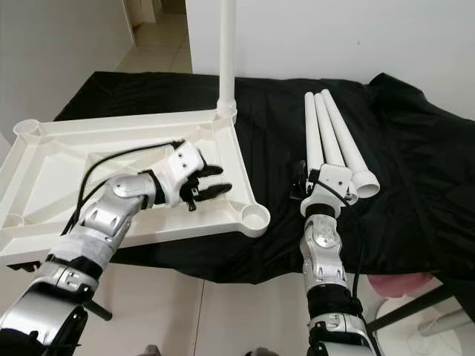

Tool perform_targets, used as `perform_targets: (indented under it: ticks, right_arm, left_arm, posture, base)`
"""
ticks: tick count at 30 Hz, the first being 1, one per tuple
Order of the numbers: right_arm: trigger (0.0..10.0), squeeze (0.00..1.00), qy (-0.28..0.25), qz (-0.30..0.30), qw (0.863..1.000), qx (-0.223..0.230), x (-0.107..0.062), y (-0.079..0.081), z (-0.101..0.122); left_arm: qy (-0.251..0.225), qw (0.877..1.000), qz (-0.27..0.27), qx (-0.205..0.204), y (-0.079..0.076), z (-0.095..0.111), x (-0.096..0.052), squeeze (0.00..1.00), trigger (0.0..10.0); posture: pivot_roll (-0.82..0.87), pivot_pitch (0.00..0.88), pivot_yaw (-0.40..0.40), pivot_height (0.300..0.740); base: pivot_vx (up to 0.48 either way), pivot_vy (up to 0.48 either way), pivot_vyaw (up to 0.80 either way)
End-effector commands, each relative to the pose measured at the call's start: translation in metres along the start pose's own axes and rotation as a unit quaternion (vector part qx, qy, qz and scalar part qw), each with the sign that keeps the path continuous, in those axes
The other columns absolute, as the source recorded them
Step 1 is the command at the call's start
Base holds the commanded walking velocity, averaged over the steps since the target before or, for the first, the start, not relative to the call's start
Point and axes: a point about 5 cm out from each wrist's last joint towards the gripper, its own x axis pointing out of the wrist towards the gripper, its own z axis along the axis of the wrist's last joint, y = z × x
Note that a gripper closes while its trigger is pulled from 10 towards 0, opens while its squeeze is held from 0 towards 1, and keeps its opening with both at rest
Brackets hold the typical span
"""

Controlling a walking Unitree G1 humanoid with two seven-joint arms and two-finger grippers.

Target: Building children table

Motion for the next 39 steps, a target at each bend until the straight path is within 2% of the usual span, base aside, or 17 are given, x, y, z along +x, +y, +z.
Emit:
perform_targets:
  ticks: [1, 4, 6, 15, 24, 33, 39]
  right_arm:
    - [10.0, 0.00, 0.015, -0.010, 1.000, 0.008, 0.000, -0.002, -0.004]
    - [10.0, 0.00, 0.055, -0.016, 0.998, 0.012, 0.008, -0.007, -0.011]
    - [10.0, 0.00, 0.061, -0.014, 0.998, 0.013, 0.010, -0.008, -0.012]
    - [10.0, 0.00, 0.103, 0.000, 0.994, 0.022, 0.017, -0.006, -0.018]
    - [10.0, 0.00, 0.132, 0.055, 0.990, 0.006, 0.026, 0.008, -0.021]
    - [10.0, 0.00, 0.153, 0.064, 0.986, 0.004, 0.027, 0.015, -0.027]
    - [10.0, 0.00, 0.161, 0.069, 0.985, 0.008, 0.029, 0.018, -0.028]
  left_arm:
    - [-0.002, 1.000, 0.024, -0.013, 0.003, -0.001, -0.002, 0.00, 10.0]
    - [-0.070, 0.990, 0.080, -0.093, 0.011, 0.014, -0.006, 0.00, 10.0]
    - [-0.075, 0.988, 0.088, -0.105, 0.012, 0.016, -0.006, 0.00, 10.0]
    - [-0.066, 0.985, 0.111, -0.115, 0.006, 0.015, -0.005, 0.00, 10.0]
    - [-0.077, 0.979, 0.123, -0.146, 0.000, 0.012, 0.000, 0.00, 10.0]
    - [-0.081, 0.976, 0.135, -0.151, 0.000, 0.015, 0.003, 0.00, 10.0]
    - [-0.083, 0.976, 0.144, -0.139, 0.001, 0.018, 0.004, 0.00, 10.0]
  posture:
    - [-0.01, 0.001, 0.029, 0.740]
    - [-0.01, 0.001, 0.013, 0.740]
    - [-0.01, 0.000, 0.008, 0.740]
    - [-0.02, 0.000, -0.011, 0.740]
    - [-0.04, 0.000, -0.034, 0.740]
    - [-0.03, 0.000, -0.050, 0.740]
    - [-0.03, 0.000, -0.051, 0.740]
  base:
    - [0.000, 0.000, 0.00]
    - [0.000, 0.000, 0.00]
    - [0.000, 0.000, 0.00]
    - [0.000, 0.000, 0.00]
    - [0.000, 0.000, 0.00]
    - [0.000, 0.000, 0.00]
    - [0.000, 0.000, 0.00]
